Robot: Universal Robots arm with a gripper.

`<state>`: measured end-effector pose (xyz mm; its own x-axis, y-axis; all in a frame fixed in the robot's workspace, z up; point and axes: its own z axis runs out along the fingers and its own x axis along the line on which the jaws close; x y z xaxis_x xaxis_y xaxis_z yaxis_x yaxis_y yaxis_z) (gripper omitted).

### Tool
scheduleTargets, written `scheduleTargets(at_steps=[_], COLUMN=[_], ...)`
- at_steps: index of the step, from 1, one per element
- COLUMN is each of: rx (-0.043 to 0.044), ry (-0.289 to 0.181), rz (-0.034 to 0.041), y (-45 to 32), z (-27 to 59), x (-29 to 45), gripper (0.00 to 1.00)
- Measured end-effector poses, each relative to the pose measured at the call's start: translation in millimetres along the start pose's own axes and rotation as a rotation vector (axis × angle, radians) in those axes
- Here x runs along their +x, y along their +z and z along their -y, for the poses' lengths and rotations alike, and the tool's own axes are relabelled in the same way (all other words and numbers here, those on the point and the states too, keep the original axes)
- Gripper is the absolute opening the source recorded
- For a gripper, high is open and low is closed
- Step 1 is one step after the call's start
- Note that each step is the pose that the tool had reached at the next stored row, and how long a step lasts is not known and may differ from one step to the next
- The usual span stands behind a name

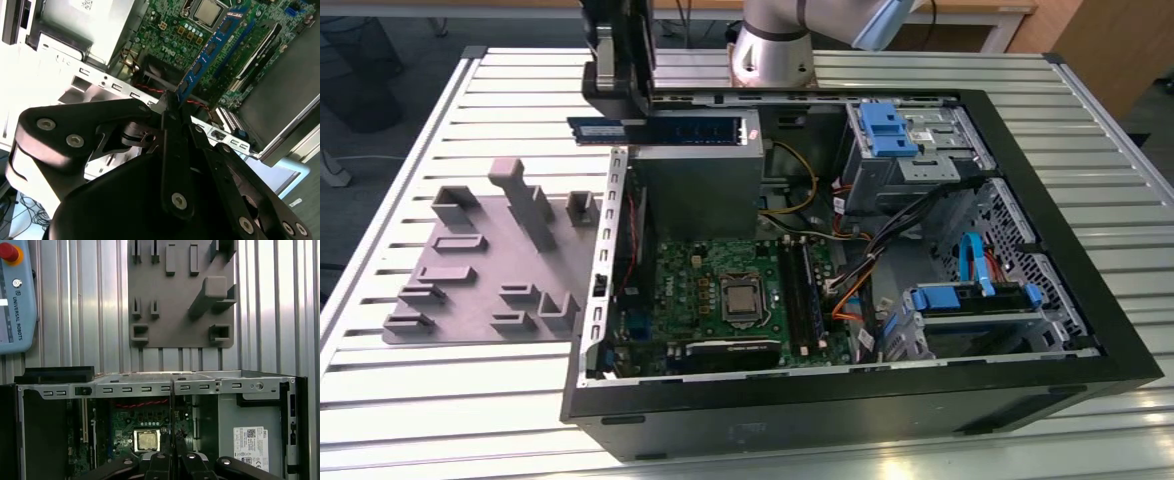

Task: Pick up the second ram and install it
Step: 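Pick up the second ram and move it above second insertion slot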

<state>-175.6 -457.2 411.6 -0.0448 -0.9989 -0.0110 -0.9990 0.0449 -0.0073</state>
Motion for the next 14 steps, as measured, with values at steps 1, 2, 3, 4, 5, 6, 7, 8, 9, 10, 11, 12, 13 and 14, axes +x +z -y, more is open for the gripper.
scheduleTargets(at_steps=[1,2,3,4,5,6,7,8,9,10,11,12,13,14], rx=[0.0001,0.0001,0.0,0.0001,0.0,0.0001,0.0001,0.0001,0.0001,0.0,0.0001,0.0001,0.0,0.0001], ry=[0.0,0.0,0.0,0.0,0.0,0.0,0.0,0.0,0.0,0.0,0.0,0.0,0.0,0.0], rz=[0.0,0.0001,0.0,0.0,0.0,0.0001,0.0001,0.0001,0.0,0.0,0.0,0.0,0.0,0.0001], y=[0.0,0.1,0.1,0.1,0.1,0.1,0.1,0.1,0.1,0.1,0.1,0.1,0.1,0.1], z=[1.6,3.5,5.1,6.7,8.2,9.5,9.9,10.0,10.1,10.2,10.2,10.2,10.2,10.2], x=[-0.1,-0.2,-0.2,-0.3,-0.4,-0.4,-0.4,-0.4,-0.5,-0.5,-0.5,-0.5,-0.5,-0.5], gripper=[0.14,0.14,0.14,0.14,0.14,0.14,0.14,0.14,0.14,0.14,0.14,0.14,0.14,0.14])
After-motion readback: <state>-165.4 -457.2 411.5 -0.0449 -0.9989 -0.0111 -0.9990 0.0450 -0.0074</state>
